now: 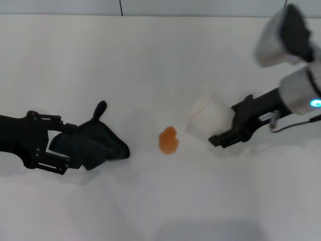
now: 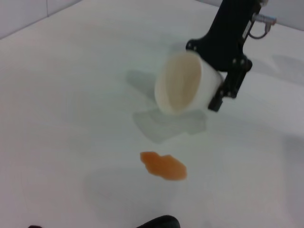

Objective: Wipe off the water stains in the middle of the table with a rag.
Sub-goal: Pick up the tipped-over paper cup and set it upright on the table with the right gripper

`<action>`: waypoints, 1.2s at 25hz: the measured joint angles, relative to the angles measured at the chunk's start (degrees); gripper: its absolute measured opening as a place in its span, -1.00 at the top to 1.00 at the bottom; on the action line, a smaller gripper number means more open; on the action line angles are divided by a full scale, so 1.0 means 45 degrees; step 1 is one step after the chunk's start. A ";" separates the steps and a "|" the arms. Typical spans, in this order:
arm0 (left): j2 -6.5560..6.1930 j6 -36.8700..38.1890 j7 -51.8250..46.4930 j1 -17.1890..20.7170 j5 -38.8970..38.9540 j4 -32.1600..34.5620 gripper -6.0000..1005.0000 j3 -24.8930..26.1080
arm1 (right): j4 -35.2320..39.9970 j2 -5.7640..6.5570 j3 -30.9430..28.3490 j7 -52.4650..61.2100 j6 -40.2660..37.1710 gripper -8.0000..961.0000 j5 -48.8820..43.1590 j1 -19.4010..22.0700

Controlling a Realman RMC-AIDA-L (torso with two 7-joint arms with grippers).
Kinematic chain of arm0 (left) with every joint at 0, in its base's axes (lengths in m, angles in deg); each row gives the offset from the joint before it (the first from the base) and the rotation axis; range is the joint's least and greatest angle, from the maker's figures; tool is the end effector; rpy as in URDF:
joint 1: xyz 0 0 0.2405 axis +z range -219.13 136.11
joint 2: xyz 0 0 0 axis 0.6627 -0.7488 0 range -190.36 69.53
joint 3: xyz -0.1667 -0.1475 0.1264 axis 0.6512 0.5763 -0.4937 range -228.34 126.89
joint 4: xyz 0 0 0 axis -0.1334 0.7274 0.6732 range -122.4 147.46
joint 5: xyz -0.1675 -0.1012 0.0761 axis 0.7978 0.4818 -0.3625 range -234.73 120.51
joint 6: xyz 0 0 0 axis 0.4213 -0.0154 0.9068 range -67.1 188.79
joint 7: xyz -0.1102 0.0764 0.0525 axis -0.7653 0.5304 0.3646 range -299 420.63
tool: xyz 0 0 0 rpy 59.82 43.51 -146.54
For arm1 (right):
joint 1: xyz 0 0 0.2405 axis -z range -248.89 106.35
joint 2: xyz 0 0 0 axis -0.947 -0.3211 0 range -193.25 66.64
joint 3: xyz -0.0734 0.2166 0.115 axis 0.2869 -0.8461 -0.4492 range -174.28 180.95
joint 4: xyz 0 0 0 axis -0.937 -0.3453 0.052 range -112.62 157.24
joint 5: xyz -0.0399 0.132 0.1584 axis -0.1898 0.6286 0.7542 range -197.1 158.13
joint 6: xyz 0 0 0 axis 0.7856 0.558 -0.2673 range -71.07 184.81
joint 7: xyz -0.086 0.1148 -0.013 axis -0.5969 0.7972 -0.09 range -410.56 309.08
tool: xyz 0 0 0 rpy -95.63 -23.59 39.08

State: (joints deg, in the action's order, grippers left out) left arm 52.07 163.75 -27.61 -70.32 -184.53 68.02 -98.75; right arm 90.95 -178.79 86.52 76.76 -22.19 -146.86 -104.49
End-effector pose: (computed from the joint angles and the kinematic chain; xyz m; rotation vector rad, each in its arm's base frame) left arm -0.2688 0.3163 0.0614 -3.0080 -0.4778 -0.1462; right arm 0.1764 0.3567 -0.0216 -2.8645 0.6358 -0.1810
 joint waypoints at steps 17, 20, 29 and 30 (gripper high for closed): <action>0.0003 0.0076 -0.0164 0.0019 0.0104 0.0049 -0.74 0.0107 | -0.5826 0.0076 -0.4086 -1.3368 0.0039 -0.34 0.9771 0.2859; 0.0003 0.0048 -0.0229 0.0016 0.0122 0.0066 -0.74 0.0114 | -0.7171 0.0066 -0.4097 -1.5059 0.0111 -0.34 1.0782 0.2760; 0.0003 0.0065 -0.0226 0.0102 0.0271 0.0090 -0.74 0.0123 | -0.9888 0.0041 -0.4111 -1.8667 0.0129 -0.34 1.3314 0.2732; 0.0012 0.0082 -0.0205 0.0106 0.0271 0.0091 -0.74 0.0115 | -1.0048 0.0039 -0.4111 -1.8816 0.0138 -0.34 1.3400 0.2733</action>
State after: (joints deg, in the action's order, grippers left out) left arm 52.12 164.12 -28.53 -69.85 -183.31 68.43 -98.23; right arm 45.73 -178.62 68.02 -7.91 -21.56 -86.56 -92.19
